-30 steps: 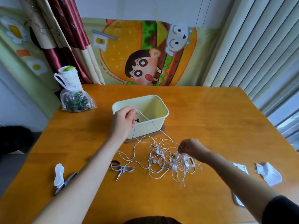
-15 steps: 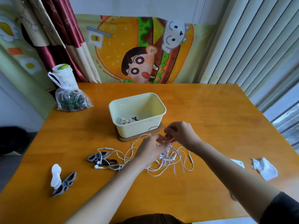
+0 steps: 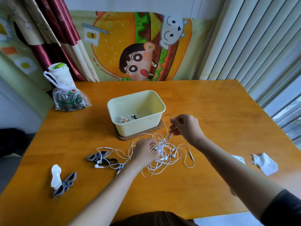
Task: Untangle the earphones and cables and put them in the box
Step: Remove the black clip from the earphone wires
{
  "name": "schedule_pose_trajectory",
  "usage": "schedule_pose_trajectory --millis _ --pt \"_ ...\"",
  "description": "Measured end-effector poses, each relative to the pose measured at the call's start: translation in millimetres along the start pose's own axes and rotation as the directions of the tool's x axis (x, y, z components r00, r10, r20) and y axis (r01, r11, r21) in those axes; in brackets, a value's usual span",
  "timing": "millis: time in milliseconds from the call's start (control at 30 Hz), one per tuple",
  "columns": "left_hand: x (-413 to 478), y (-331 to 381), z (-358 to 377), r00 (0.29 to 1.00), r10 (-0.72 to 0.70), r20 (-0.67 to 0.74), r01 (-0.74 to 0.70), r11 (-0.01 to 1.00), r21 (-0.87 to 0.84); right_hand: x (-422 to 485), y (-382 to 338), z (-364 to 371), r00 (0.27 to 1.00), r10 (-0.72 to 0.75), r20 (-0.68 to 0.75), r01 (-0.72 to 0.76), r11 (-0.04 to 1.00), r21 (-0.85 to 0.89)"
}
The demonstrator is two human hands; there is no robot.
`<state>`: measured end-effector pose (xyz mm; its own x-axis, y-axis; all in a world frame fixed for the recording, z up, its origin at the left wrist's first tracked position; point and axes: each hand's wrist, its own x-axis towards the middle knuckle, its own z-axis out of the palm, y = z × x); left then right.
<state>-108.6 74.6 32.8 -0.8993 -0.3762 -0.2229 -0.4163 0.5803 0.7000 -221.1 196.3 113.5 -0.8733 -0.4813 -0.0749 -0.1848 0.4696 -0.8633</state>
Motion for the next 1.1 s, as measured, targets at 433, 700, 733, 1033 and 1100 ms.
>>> schedule_pose_trajectory --millis 433,700,733,1033,1100 --pt "7 22 -2 0.988 0.095 -0.118 -0.132 0.921 -0.366 -1 6 6 0.999 -0.023 -0.025 0.025 0.997 0.076" --pt "1 22 -14 0.957 0.151 -0.246 -0.195 0.968 -0.161 1 7 5 0.991 -0.126 0.045 0.130 0.986 -0.105" --pt "3 25 -19 0.935 0.206 -0.290 -0.256 0.955 -0.148 0 8 6 0.985 -0.148 0.088 0.161 0.973 -0.166" --pt "8 8 -23 0.987 0.162 0.020 -0.158 0.979 -0.127 2 22 -15 0.994 -0.087 0.070 0.105 0.948 -0.302" --pt "6 -5 -23 0.994 0.101 0.048 -0.095 0.990 -0.108 9 37 -30 0.999 0.006 -0.035 -0.016 0.950 -0.311"
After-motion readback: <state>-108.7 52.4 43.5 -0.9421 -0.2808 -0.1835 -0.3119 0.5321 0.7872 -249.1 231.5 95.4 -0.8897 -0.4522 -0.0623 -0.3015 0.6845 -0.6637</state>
